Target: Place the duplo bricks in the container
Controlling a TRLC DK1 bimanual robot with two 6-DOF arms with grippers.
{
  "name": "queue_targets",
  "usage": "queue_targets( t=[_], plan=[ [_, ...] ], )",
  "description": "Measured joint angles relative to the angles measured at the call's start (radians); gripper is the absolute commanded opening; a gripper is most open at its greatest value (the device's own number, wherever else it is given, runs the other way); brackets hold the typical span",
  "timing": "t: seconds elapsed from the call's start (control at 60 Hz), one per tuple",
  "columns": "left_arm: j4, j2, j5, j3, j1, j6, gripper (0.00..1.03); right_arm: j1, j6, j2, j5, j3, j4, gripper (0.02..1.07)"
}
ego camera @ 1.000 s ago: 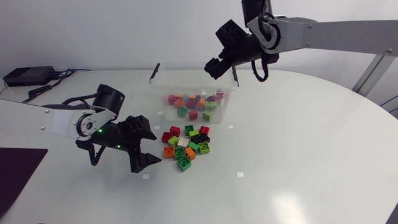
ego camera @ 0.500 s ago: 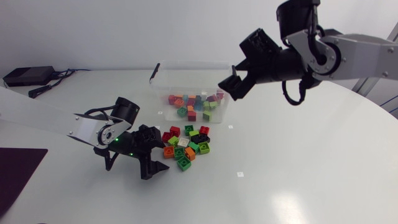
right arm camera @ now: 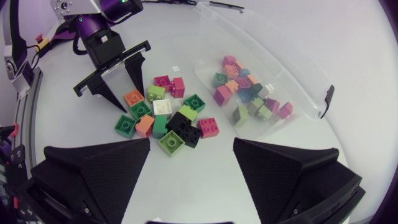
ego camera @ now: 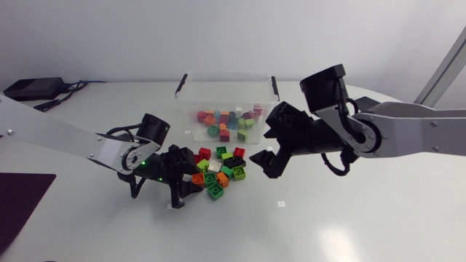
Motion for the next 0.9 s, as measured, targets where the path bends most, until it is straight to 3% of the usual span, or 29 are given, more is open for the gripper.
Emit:
queue_targets(
  t=[0.283, 0.467, 0.7, 0.833, 0.9],
  plan=[
    [0.008, -0.023, 0.016, -0.023, -0.011, -0.007, 0.30, 0.123, 0.000, 0.026, 0.019, -0.022, -0.002, 0.99],
    [0.007, -0.124, 0.019, -0.094, -0.010, -0.007, 0.30, 0.126, -0.031, 0.088, 0.019, -0.029, -0.002, 0.98],
    [-0.011, -0.317, 0.023, -0.192, -0.003, -0.026, 0.30, 0.143, -0.042, 0.150, 0.024, -0.024, -0.028, 0.78],
    [-0.040, -0.401, 0.043, -0.217, 0.039, -0.026, 0.30, 0.171, -0.040, 0.209, 0.042, 0.001, -0.048, 0.65],
    [-0.052, -0.438, 0.058, -0.227, 0.067, -0.026, 0.30, 0.181, -0.035, 0.239, 0.051, 0.020, -0.051, 0.65]
  ],
)
